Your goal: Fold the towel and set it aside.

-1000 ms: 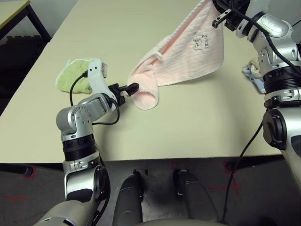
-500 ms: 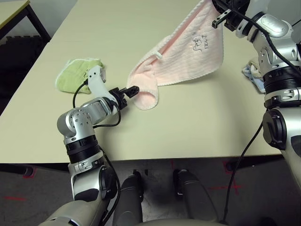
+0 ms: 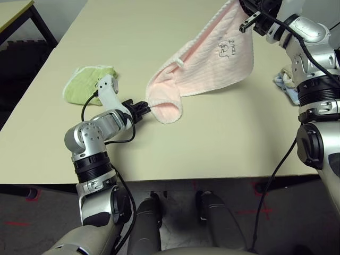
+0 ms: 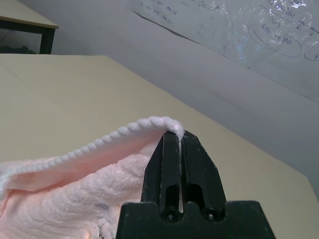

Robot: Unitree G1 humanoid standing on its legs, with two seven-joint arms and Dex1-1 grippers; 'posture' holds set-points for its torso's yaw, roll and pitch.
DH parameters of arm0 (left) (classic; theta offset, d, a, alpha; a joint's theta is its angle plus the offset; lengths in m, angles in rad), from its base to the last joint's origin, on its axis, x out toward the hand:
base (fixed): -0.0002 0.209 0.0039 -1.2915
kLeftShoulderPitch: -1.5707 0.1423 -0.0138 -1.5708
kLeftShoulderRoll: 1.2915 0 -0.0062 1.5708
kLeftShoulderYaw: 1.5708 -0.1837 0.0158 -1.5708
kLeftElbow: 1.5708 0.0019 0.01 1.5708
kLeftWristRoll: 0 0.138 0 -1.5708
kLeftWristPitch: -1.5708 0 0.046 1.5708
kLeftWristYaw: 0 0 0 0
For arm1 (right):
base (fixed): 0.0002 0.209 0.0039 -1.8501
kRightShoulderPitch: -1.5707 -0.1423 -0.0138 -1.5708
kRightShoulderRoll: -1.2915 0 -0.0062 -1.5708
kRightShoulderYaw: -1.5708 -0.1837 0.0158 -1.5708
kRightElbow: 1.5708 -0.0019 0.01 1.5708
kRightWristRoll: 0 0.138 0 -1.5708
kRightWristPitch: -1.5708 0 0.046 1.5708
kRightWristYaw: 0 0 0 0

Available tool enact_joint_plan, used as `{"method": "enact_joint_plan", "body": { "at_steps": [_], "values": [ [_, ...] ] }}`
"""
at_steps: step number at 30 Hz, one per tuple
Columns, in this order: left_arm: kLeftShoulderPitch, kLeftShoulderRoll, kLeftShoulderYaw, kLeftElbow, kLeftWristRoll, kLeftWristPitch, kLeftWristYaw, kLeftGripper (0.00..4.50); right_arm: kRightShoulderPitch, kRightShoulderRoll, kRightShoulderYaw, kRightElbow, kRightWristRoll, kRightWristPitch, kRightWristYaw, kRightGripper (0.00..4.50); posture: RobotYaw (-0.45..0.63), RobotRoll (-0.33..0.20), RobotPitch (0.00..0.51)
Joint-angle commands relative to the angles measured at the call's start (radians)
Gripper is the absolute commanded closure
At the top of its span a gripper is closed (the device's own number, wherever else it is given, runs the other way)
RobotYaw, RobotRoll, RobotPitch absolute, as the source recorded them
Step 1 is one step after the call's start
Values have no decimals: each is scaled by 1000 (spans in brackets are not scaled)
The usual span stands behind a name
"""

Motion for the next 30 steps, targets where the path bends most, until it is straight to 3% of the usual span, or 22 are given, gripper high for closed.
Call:
{"method": "enact_joint_plan", "body": {
  "at_steps": [1,8,12,14,22,30],
  "values": [
    [-8,40,-21,-2,9,-29,-11,4458,14,-4,-6,-10,0,-6,-2,4500,-139,0,183],
    [-8,116,-85,6,38,-113,-32,4458,20,-6,-6,-6,-3,-12,-6,4500,-139,0,183],
    [3,255,-274,-33,187,-279,-89,4458,77,0,-2,-38,-3,15,-12,4500,-139,0,183],
    [22,288,-327,-34,230,-335,-104,4458,114,5,6,-69,-8,44,-19,4500,-139,0,183],
    [56,355,-421,-35,355,-473,-144,4458,190,-10,31,-123,-60,178,-56,4500,-136,0,188],
    [74,408,-447,-49,387,-502,-228,4458,274,-54,19,-302,26,380,92,4500,-148,0,194]
  ]
}}
